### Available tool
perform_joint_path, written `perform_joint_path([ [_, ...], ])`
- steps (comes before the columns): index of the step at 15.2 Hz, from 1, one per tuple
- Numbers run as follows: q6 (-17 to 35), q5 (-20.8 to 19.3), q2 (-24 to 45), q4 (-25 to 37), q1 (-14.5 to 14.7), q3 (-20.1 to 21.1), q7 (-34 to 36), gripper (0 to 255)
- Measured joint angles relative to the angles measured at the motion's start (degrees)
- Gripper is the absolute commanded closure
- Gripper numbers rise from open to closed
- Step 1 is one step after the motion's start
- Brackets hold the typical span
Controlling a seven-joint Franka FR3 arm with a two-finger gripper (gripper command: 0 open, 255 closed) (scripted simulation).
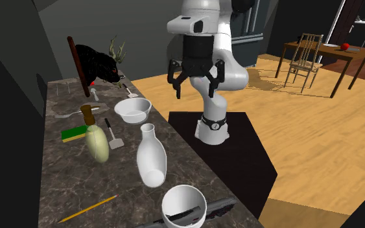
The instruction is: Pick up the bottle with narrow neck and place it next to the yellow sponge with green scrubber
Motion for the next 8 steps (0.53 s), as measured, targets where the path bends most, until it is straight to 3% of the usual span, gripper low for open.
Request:
perform_joint_path([
  [8, 8.0, -5.2, 5.7, -2.8, -2.6, -11.4, -10.2, 0],
])
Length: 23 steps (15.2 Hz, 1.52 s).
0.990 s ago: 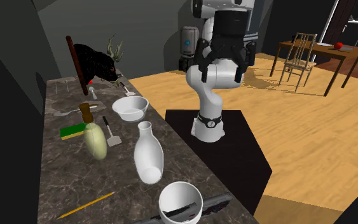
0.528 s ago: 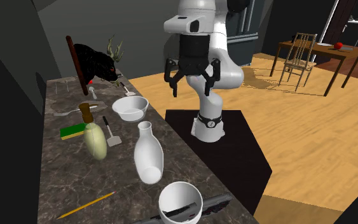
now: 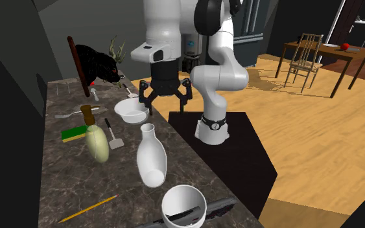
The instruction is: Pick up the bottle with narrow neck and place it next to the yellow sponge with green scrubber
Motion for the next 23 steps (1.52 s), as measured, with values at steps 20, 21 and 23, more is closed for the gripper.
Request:
perform_joint_path([
  [20, 13.3, -3.3, 10.2, -3.2, -0.5, -11.9, -9.1, 0],
  [21, 13.3, -3.3, 10.2, -3.2, -0.5, -11.9, -9.1, 255],
  [23, 13.3, -3.3, 10.2, -3.2, -0.5, -11.9, -9.1, 255],
])
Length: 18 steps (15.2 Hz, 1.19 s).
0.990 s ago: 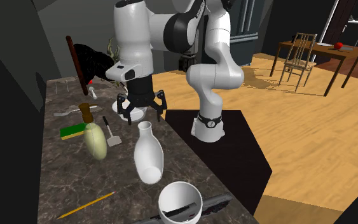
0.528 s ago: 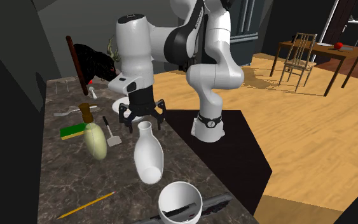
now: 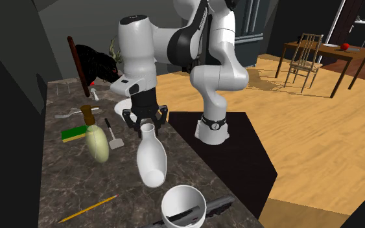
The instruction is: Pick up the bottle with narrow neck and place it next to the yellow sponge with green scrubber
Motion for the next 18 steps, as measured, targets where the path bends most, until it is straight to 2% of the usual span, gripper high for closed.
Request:
perform_joint_path([
  [9, -0.3, 0.0, -0.2, 0.1, -0.1, 0.1, 0.0, 255],
  [18, -7.6, 1.0, -2.8, 4.8, 0.0, 2.5, 0.5, 255],
])
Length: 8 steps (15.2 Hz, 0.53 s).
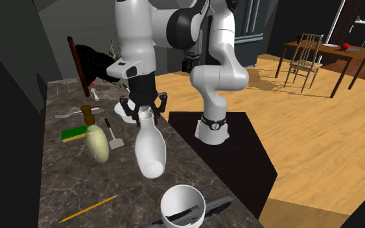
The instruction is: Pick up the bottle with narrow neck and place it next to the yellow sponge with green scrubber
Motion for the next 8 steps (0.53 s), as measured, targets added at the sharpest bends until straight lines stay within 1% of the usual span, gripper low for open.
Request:
perform_joint_path([
  [8, -6.6, 1.1, -1.2, 5.4, 0.3, 1.8, 0.1, 255],
])
